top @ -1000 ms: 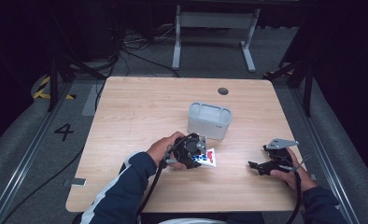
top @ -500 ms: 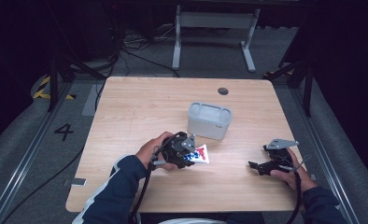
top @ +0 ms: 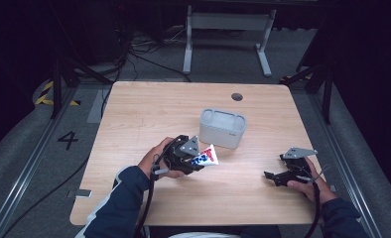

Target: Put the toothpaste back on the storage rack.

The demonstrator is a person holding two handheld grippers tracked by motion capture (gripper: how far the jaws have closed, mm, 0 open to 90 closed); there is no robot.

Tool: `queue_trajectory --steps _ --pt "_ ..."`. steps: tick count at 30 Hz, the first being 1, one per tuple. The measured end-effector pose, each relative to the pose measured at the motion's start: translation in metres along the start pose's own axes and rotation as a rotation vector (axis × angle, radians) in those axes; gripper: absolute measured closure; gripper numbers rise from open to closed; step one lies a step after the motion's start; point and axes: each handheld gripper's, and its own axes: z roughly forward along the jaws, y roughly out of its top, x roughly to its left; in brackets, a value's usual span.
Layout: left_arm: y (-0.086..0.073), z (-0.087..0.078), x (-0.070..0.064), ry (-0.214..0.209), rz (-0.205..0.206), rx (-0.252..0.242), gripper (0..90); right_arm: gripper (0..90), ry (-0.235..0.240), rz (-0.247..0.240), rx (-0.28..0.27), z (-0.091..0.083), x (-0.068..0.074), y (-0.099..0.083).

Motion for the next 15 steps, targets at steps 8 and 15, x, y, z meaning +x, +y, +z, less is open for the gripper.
queue_trajectory --steps 8,15 --pt "0.004 -0.015 0.000 0.029 -0.016 -0.089 61.0 0.5 0.001 0.001 0.000 0.000 0.000 0.000" --pt "0.006 -0.025 0.004 0.059 -0.040 -0.153 61.0 0.5 0.002 0.001 0.000 0.000 0.000 0.000"
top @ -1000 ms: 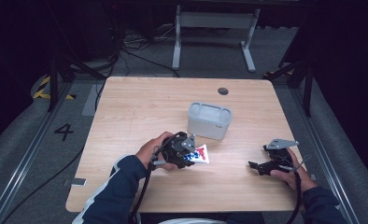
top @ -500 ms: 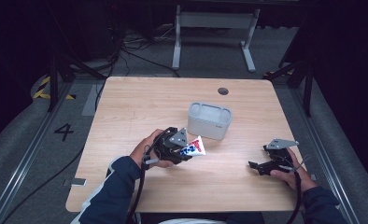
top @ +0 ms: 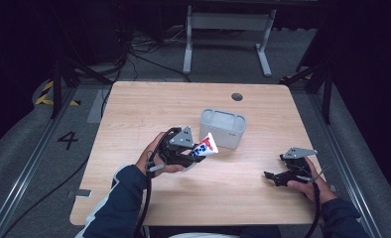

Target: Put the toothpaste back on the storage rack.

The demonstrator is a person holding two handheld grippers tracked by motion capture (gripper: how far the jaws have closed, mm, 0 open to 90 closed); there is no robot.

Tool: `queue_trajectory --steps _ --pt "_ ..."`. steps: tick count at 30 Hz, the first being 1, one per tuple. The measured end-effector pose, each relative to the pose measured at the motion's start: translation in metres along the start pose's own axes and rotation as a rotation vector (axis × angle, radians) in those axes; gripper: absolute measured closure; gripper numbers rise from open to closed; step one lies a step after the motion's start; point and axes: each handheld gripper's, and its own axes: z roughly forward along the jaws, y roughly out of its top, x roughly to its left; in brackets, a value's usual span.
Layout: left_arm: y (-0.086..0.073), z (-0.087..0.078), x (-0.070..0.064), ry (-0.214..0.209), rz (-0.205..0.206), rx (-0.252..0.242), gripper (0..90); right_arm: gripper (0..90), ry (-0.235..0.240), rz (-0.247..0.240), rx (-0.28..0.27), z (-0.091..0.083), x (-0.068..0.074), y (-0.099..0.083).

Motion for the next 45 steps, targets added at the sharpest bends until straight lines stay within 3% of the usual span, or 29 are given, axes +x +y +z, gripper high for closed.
queue_trajectory --steps 19,23,33,36,45 --pt "0.011 -0.013 0.009 0.089 -0.102 -0.137 61.1 0.5 0.001 -0.001 0.000 0.000 0.000 0.000" --pt "0.014 -0.014 0.012 0.088 -0.120 -0.161 61.1 0.5 0.002 0.000 -0.001 0.000 0.000 0.000" --pt "0.026 -0.012 0.016 0.087 -0.111 -0.192 61.1 0.5 0.001 -0.001 0.000 0.000 0.000 0.000" --pt "0.032 -0.012 0.016 0.108 -0.090 -0.202 61.0 0.5 0.001 -0.002 0.000 0.000 0.000 0.000" --pt "0.046 -0.007 0.024 0.127 -0.098 -0.221 61.0 0.5 0.002 0.001 -0.001 0.000 0.000 0.000"
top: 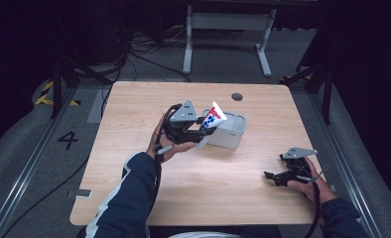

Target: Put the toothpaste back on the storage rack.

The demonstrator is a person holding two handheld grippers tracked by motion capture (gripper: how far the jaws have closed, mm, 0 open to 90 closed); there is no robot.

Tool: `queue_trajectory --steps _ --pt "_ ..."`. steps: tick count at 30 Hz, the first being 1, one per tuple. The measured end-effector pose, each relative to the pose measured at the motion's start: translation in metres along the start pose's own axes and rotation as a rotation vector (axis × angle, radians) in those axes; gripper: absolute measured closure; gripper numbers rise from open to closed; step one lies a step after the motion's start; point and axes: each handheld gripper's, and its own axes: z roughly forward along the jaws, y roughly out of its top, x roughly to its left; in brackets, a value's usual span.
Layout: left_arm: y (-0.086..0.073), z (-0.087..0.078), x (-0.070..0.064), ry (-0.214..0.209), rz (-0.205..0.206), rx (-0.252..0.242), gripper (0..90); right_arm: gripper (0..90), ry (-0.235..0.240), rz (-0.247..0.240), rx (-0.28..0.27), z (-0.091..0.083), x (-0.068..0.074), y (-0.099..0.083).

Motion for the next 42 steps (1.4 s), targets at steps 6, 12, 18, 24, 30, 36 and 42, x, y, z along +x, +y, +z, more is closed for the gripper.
queue_trajectory --steps 6,12,18,24,30,36,42 --pt "0.006 0.006 0.003 0.016 -0.010 -0.036 61.0 0.5 0.000 0.000 0.000 0.000 0.000 0.000" --pt "0.016 0.011 0.004 0.031 -0.018 -0.068 61.0 0.5 0.000 -0.001 0.000 0.000 0.000 0.000" --pt "0.024 0.020 0.007 0.041 -0.016 -0.085 61.0 0.5 0.000 -0.002 0.001 0.000 0.000 0.000" --pt "0.029 0.031 0.012 0.040 -0.028 -0.087 61.1 0.5 0.000 -0.001 0.000 0.000 0.000 0.000" --pt "0.032 0.040 0.016 0.047 -0.049 -0.095 61.0 0.5 0.001 -0.003 0.001 0.000 0.000 0.000" --pt "0.037 0.046 0.021 0.059 -0.061 -0.116 61.0 0.5 0.001 -0.003 0.001 0.000 0.000 0.000" --pt "0.036 0.055 0.025 0.070 -0.071 -0.118 61.0 0.5 0.001 -0.003 0.001 0.000 0.000 0.000"
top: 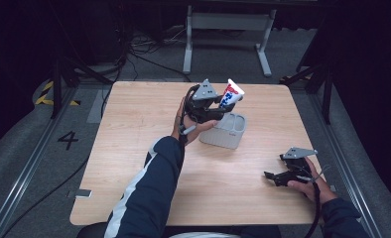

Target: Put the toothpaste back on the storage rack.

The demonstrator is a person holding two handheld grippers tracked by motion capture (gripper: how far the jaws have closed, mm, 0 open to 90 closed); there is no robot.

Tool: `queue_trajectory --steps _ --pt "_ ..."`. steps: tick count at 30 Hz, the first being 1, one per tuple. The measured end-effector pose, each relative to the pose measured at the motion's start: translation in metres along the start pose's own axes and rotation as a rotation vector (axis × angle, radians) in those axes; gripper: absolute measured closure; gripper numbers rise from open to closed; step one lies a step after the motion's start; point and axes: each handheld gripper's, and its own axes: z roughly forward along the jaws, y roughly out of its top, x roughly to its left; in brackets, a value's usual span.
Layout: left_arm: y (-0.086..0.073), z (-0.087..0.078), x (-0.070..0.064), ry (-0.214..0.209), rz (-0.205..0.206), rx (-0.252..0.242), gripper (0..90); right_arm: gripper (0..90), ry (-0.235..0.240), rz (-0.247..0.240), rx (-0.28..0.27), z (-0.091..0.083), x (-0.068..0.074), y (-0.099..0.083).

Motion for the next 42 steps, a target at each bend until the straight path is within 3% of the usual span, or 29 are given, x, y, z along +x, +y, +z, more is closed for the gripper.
queue_trajectory --steps 21,32,42 --pt "-0.013 0.033 0.009 0.031 -0.054 -0.035 61.0 0.5 0.001 0.000 0.000 0.000 0.000 0.000" --pt "-0.026 0.040 0.012 0.037 -0.048 -0.023 60.3 0.5 0.000 -0.003 -0.002 0.000 0.000 0.000" --pt "-0.041 0.047 0.014 0.029 -0.074 -0.007 60.0 0.5 0.000 -0.004 -0.002 0.000 0.000 0.000"
